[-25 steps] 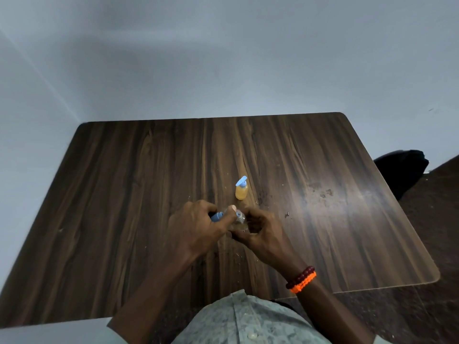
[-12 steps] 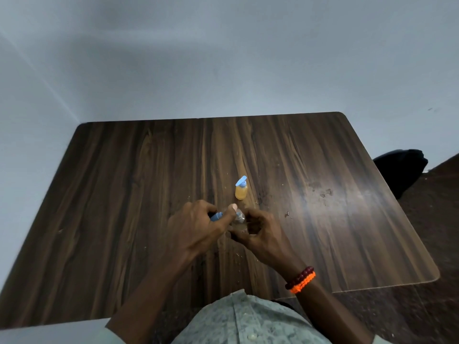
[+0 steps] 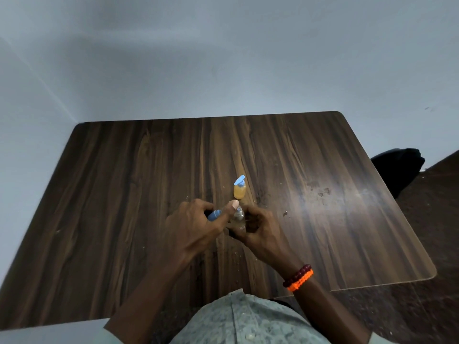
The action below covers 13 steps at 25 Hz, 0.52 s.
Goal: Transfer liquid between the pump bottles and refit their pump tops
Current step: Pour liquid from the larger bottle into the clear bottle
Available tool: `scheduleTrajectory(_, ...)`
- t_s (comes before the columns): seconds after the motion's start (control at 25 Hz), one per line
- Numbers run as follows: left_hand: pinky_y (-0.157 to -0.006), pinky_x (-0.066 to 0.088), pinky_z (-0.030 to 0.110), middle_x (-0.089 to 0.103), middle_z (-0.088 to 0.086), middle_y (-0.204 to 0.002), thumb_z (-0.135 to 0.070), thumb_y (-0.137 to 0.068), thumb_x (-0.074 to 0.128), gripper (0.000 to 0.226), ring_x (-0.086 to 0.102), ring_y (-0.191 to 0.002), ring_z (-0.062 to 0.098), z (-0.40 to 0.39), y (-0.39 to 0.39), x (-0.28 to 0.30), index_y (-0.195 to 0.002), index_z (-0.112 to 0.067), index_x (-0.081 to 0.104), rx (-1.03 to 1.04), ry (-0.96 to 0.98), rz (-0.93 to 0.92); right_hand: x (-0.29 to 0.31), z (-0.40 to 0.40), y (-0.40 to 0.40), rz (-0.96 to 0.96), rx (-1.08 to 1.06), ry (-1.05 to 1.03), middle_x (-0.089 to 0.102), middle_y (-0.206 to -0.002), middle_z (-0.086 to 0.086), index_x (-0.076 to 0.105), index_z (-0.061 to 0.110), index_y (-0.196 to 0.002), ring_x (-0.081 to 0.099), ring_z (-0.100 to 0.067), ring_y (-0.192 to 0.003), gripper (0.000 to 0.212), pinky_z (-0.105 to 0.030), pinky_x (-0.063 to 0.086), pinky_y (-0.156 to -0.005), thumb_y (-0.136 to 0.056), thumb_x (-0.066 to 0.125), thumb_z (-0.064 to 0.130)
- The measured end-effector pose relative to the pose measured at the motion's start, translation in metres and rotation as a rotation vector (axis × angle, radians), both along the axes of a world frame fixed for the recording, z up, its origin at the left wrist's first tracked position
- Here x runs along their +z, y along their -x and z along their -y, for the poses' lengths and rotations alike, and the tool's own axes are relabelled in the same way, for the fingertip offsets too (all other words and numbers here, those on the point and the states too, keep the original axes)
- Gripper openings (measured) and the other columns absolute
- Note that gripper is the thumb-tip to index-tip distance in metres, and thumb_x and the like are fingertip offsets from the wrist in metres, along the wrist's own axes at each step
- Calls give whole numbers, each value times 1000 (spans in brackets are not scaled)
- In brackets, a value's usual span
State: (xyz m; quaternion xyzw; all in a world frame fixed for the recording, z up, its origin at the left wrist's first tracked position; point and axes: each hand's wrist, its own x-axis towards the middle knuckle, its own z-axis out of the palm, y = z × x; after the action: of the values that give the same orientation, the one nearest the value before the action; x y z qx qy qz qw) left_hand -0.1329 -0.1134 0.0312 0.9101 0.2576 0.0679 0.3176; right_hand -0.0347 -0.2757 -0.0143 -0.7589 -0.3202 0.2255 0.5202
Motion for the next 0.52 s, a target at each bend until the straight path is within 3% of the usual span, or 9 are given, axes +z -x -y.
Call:
scheduleTrajectory(0.08, -53, 46, 29, 60, 1, -51, -106, -70, 18, 104, 53, -46, 9, -1, 1, -2, -62, -17, 70, 4, 28, 3, 2, 1, -2, 7, -6, -4, 77, -106, 4, 73, 19, -115, 74, -12, -95, 34, -42, 64, -79, -85, 83, 31)
scheduleTrajectory(0.32, -50, 42, 26, 59, -2, -49, -93, -78, 26, 88, 55, -46, 9, 3, 1, 4, -61, -19, 70, 11, -37, -12, -3, 1, 1, 26, 1, 18, 76, -101, 4, 73, 22, -112, 73, -14, -88, 32, -44, 63, -73, -85, 83, 36)
scheduleTrajectory(0.44, -52, 47, 30, 55, -1, -47, -104, -73, 22, 99, 50, -43, 8, 1, 2, 0, -58, -17, 66, 12, 9, -4, 3, 3, -2, 22, 1, 3, 77, -99, 6, 74, 20, -113, 72, -7, -83, 30, -25, 60, -69, -86, 83, 32)
scheduleTrajectory(0.52, -52, 46, 29, 55, -2, -47, -103, -73, 21, 97, 50, -44, 8, 1, 3, 0, -58, -18, 66, 13, 21, 2, 4, 3, -2, 45, 3, 14, 76, -97, 5, 74, 20, -111, 69, -4, -77, 29, -19, 54, -65, -86, 83, 31)
